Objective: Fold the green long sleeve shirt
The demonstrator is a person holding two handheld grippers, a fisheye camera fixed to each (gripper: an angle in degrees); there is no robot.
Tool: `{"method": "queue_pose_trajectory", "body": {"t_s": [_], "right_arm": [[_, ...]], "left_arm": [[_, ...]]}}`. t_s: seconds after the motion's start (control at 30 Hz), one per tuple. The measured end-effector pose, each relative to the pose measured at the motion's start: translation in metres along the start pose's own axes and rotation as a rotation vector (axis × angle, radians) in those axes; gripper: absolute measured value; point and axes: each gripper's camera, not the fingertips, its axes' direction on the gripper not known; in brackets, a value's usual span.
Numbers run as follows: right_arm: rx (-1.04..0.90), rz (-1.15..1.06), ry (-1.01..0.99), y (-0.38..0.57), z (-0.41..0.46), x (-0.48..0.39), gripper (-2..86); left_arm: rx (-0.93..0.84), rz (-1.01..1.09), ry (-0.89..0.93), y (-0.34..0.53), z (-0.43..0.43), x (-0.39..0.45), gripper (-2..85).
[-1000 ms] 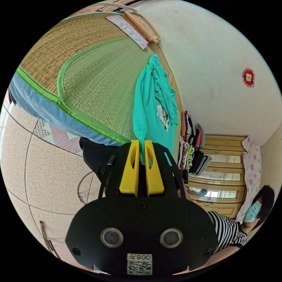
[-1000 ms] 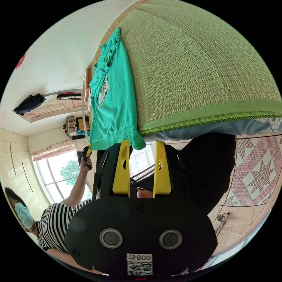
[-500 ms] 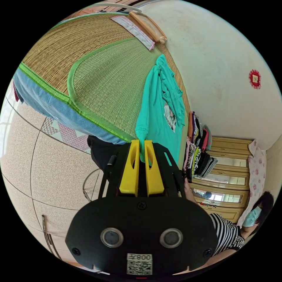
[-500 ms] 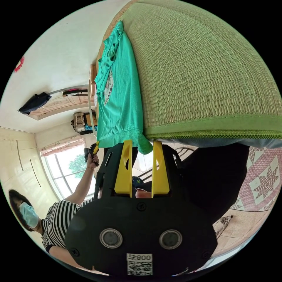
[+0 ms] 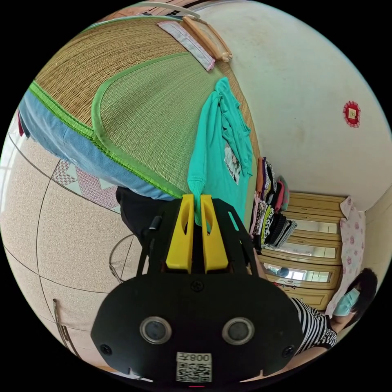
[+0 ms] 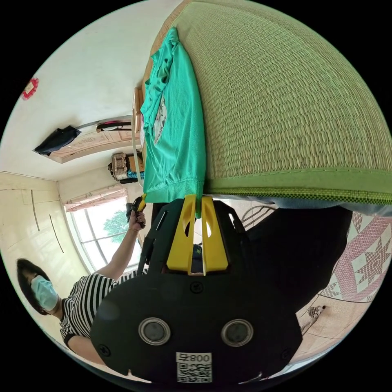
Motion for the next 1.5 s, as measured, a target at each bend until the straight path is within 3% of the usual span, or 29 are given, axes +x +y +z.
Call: {"method": "queue_pose_trajectory", "body": {"t_s": [1.07,1.5], "right_arm": [[0.185,-0.43,-0.217,0.218,-0.153,-0.095,0.5],[0.217,-0.512,-0.231,0.233,-0.17,-0.103,0.5]], "left_arm": [[0.105,0.168,0.381,0.145,-0.097,-0.013,2.8],[0.15,0.246,0.447,0.13,-0.098,-0.001,2.7]]}}
